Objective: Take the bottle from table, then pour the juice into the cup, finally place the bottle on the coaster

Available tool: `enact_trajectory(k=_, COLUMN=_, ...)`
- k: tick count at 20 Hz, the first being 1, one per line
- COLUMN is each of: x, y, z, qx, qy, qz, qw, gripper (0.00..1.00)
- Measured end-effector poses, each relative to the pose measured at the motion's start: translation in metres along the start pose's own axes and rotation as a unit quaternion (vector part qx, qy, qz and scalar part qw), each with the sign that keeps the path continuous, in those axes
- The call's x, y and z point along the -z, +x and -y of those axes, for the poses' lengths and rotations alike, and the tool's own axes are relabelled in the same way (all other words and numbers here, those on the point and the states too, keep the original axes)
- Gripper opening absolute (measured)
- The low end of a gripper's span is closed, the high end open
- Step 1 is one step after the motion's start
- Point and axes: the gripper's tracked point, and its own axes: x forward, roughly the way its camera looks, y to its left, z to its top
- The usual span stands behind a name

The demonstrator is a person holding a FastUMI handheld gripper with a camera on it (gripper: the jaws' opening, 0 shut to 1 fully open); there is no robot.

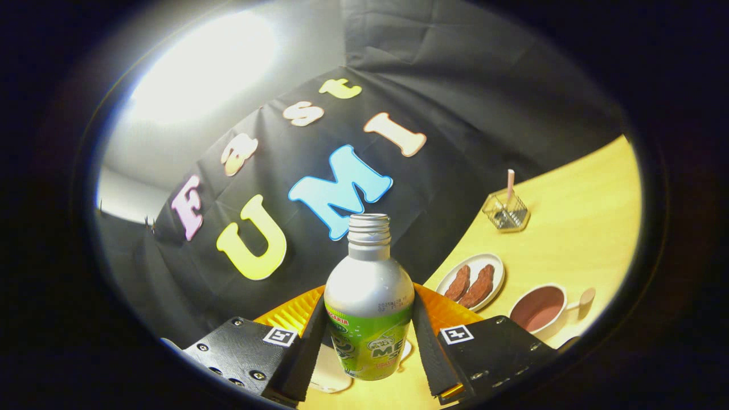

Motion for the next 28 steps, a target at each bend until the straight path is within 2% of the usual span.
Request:
enact_trajectory(k=3, x=0.002, y=0.002, z=0.001, qx=0.013, qy=-0.088, qz=-0.001, qw=0.996, gripper=0.76)
enact_trajectory(k=8, x=0.003, y=0.007, z=-0.004, qx=0.034, qy=-0.213, qz=-0.01, qw=0.976, gripper=0.76)
enact_trajectory(k=10, x=0.005, y=0.009, z=-0.004, qx=0.048, qy=-0.273, qz=-0.018, qw=0.961, gripper=0.76)
enact_trajectory(k=12, x=0.002, y=0.006, z=-0.002, qx=0.07, qy=-0.341, qz=-0.02, qw=0.937, gripper=0.76)
enact_trajectory(k=13, x=0.0, y=0.004, z=-0.006, qx=0.068, qy=-0.358, qz=-0.019, qw=0.931, gripper=0.76)
enact_trajectory(k=16, x=0.003, y=0.01, z=-0.017, qx=0.046, qy=-0.365, qz=-0.022, qw=0.93, gripper=0.76)
enact_trajectory(k=19, x=0.007, y=0.009, z=-0.02, qx=0.043, qy=-0.367, qz=-0.025, qw=0.929, gripper=0.77)
enact_trajectory(k=28, x=0.03, y=0.019, z=-0.006, qx=0.032, qy=-0.332, qz=-0.036, qw=0.942, gripper=0.77)
